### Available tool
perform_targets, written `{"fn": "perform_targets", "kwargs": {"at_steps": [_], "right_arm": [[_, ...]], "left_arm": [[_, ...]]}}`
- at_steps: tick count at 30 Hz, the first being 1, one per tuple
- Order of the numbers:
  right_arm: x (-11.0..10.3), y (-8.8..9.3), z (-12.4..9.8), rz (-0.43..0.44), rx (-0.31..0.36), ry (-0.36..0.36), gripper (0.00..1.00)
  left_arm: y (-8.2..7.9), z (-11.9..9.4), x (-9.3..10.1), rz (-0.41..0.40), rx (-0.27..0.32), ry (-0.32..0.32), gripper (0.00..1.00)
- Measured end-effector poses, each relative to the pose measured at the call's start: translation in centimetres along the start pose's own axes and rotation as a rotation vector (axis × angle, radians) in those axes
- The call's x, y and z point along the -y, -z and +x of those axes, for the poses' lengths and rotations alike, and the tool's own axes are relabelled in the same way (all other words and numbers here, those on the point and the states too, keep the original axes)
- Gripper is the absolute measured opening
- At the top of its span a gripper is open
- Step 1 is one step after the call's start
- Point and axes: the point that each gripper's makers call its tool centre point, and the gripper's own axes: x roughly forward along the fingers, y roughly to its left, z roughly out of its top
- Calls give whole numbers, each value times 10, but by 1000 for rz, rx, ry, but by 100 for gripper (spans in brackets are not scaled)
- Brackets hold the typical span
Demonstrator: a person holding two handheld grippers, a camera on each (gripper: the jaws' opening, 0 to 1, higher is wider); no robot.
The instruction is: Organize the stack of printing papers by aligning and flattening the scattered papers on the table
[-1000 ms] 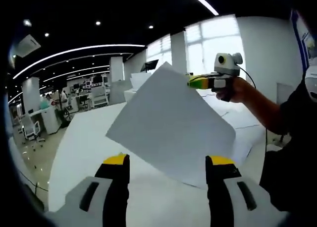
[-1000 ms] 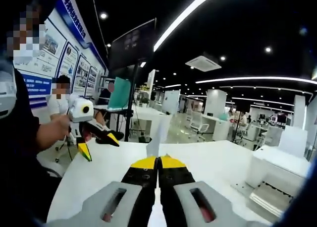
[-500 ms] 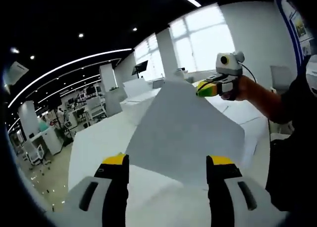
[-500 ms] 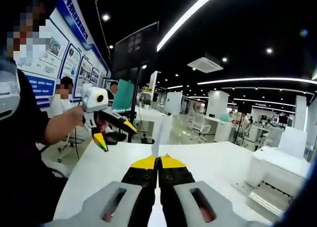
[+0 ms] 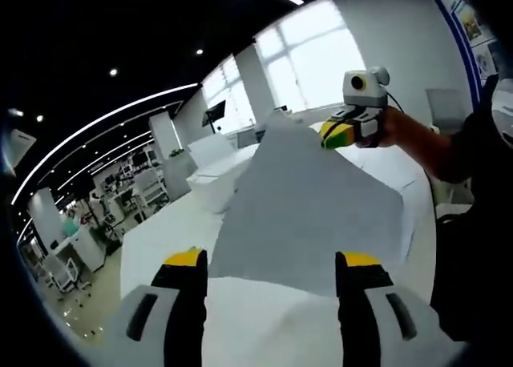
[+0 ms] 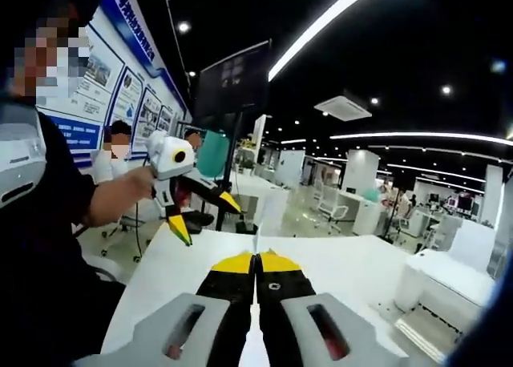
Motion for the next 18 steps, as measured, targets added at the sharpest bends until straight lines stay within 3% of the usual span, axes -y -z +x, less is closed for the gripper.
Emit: {"fn": "perform_targets", "kwargs": {"at_steps": [9, 18], "right_arm": [[-14, -15, -9, -44, -17, -52, 0], [-30, -22, -14, -95, -52, -109, 0]], "left_arm": [[-27, 9, 4, 76, 11, 22, 71], [-38, 12, 11, 99, 25, 53, 71]]}}
